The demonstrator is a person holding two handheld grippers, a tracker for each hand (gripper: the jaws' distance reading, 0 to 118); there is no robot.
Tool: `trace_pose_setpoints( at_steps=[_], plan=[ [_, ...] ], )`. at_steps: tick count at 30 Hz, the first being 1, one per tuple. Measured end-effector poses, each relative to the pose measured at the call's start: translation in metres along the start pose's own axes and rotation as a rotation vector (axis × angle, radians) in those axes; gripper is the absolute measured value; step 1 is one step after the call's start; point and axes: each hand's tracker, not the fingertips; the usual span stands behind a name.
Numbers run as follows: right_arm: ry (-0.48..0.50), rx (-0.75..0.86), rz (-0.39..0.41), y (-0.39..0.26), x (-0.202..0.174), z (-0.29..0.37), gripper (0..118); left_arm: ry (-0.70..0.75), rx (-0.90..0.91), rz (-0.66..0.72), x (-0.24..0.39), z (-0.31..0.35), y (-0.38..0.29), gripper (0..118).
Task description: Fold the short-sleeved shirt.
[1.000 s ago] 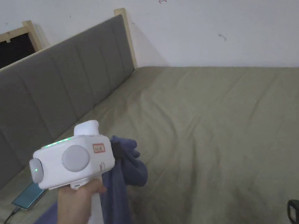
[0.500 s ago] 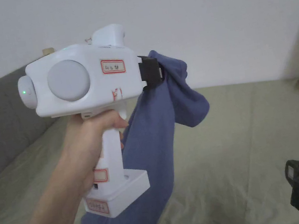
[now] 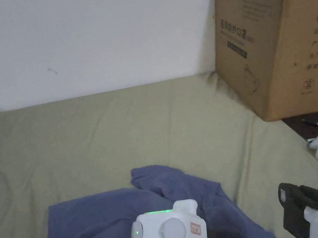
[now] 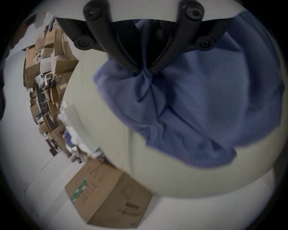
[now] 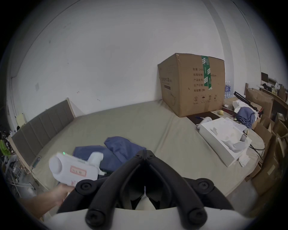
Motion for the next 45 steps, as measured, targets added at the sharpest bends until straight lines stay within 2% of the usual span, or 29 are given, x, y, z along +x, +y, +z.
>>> trace_pose_setpoints(
  at_steps=[4, 6, 9, 10, 12, 13, 16, 18, 19, 21, 22, 24, 25, 27, 31, 35, 38, 39, 40, 42, 43, 45],
  plan=[
    [-0.011, -0.034, -0.046, -0.004, 0.009, -0.015, 0, -0.003, 0.039, 0.009, -0.010, -0.005, -0.002, 4],
    [-0.001, -0.047, -0.058, -0.005, 0.007, -0.021, 0, -0.023, 0.012, -0.001, -0.015, -0.008, 0.007, 12],
    [0.007, -0.055, -0.037, -0.006, 0.000, -0.023, 0, -0.019, 0.005, 0.004, -0.020, -0.004, 0.007, 52],
    [0.017, -0.057, -0.028, -0.006, -0.003, -0.022, 0, -0.021, 0.012, 0.015, -0.022, -0.002, 0.006, 71],
    [0.029, -0.060, -0.019, -0.006, -0.009, -0.022, 0, -0.054, 0.042, 0.051, -0.026, 0.003, 0.001, 97],
    [0.036, -0.060, -0.016, -0.006, -0.012, -0.022, 0, -0.049, 0.042, 0.065, -0.026, 0.006, 0.000, 106],
    [0.064, -0.057, -0.005, -0.005, -0.021, -0.020, 0, -0.066, 0.004, 0.097, -0.018, 0.022, -0.006, 107],
    [0.097, -0.053, 0.009, -0.001, -0.030, -0.018, 0, -0.059, -0.008, 0.107, -0.021, 0.031, -0.005, 104],
    [0.107, -0.049, 0.020, 0.001, -0.034, -0.017, 0, -0.030, 0.045, 0.089, -0.020, 0.038, -0.008, 88],
    [0.123, -0.038, 0.048, 0.004, -0.044, -0.014, 0, 0.050, 0.133, 0.045, -0.023, 0.062, -0.009, 48],
    [0.134, -0.033, 0.060, 0.004, -0.047, -0.013, 0, 0.043, 0.165, 0.042, -0.028, 0.075, -0.008, 33],
    [0.156, -0.039, 0.085, 0.004, -0.054, -0.013, 0, 0.012, 0.232, 0.061, -0.046, 0.104, 0.001, 23],
    [0.162, -0.040, 0.096, 0.004, -0.057, -0.014, 0, 0.017, 0.267, 0.075, -0.053, 0.122, 0.002, 2],
    [0.173, -0.053, 0.116, 0.002, -0.064, -0.019, 0, 0.080, 0.349, 0.091, -0.066, 0.162, 0.003, 0],
    [0.203, -0.090, 0.123, -0.003, -0.076, -0.037, 0, 0.201, 0.396, 0.104, -0.122, 0.213, 0.006, 0],
    [0.232, -0.123, 0.136, -0.010, -0.090, -0.061, 0, 0.338, 0.362, 0.216, -0.195, 0.219, 0.008, 0],
    [0.256, -0.153, 0.143, -0.013, -0.102, -0.081, 0, 0.353, 0.332, 0.289, -0.240, 0.209, 0.010, 0],
    [0.262, -0.164, 0.144, -0.014, -0.105, -0.088, 0, 0.349, 0.337, 0.328, -0.246, 0.208, 0.012, 3],
    [0.266, -0.174, 0.144, -0.016, -0.108, -0.094, 0, 0.346, 0.342, 0.350, -0.256, 0.203, 0.014, 29],
    [0.276, -0.198, 0.144, -0.018, -0.114, -0.109, 0, 0.350, 0.322, 0.372, -0.279, 0.188, 0.024, 99],
    [0.284, -0.209, 0.145, -0.019, -0.117, -0.115, 0, 0.360, 0.282, 0.382, -0.291, 0.177, 0.035, 118],
    [0.290, -0.229, 0.151, -0.021, -0.120, -0.128, 0, 0.361, 0.259, 0.379, -0.311, 0.158, 0.050, 116]
  ],
)
